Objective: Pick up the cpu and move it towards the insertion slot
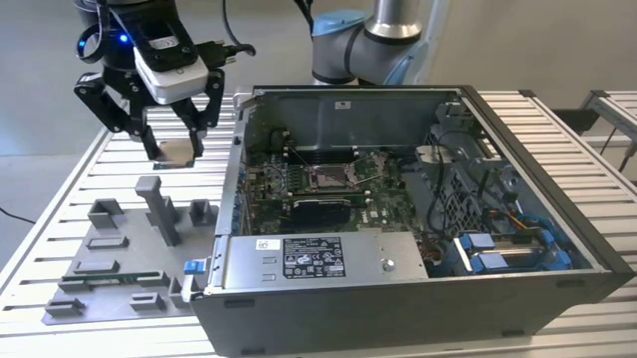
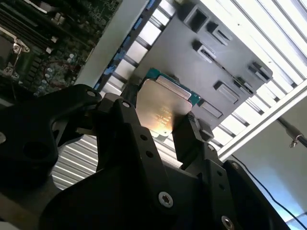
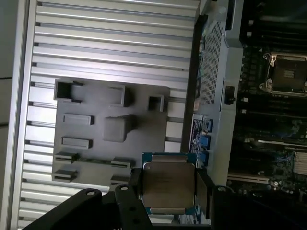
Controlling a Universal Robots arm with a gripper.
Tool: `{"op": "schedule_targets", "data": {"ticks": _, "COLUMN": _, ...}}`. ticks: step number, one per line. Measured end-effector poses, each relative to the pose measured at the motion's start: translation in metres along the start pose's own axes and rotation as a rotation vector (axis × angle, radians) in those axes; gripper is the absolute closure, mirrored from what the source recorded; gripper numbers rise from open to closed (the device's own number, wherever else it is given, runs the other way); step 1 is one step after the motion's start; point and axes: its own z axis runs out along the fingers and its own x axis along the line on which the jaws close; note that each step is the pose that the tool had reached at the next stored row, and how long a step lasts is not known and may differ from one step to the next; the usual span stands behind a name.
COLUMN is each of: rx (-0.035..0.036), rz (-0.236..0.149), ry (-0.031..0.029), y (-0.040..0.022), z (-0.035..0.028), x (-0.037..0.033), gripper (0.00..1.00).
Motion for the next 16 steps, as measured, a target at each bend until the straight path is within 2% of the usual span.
{"op": "schedule_targets", "data": {"ticks": 16, "rx": -0.0008, "rz": -0.010, "ry": 0.0103, "y": -0.0065, "z": -0.0011, "x": -0.0706, "gripper": 1.00}}
